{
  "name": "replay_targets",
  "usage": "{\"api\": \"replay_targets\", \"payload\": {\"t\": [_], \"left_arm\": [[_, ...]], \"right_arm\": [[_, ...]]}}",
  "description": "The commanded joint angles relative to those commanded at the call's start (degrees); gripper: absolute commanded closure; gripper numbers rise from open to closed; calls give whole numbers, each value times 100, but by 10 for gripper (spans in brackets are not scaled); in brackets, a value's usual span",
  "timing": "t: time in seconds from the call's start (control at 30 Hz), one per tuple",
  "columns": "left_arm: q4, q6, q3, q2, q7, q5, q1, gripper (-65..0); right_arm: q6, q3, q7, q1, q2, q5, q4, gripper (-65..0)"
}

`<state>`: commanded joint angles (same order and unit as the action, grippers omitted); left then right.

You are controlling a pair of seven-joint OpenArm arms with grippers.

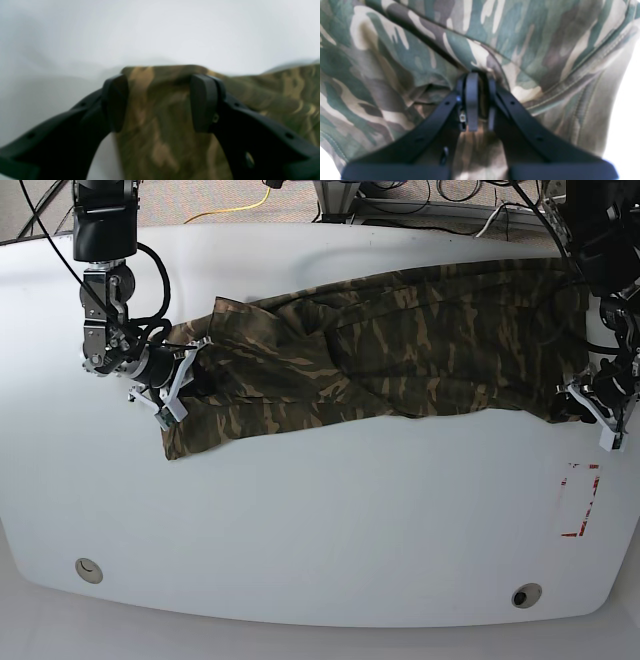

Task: Layout the t-shirt on the table in an organized manner, then fold the t-shirt properly
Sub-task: 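Grasp the shirt end with the left gripper and tug it outward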

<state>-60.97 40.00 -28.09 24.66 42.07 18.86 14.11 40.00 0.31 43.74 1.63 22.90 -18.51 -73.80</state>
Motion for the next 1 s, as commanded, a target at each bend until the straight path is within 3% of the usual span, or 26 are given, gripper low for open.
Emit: {"api": "replay_targets", "payload": {"t": [0.3, 0.67, 1.0], "left_arm": [[26, 0, 35, -9, -132, -167, -44, -367], [18, 0, -431, 527, -141, -167, -273, -367], [35, 0, -413, 554, -149, -167, -273, -367]], "right_arm": [[0, 0, 0, 9, -18, 9, 0, -49], [0, 18, 0, 9, -18, 9, 0, -49], [0, 18, 0, 0, -26, 9, 0, -49]]}}
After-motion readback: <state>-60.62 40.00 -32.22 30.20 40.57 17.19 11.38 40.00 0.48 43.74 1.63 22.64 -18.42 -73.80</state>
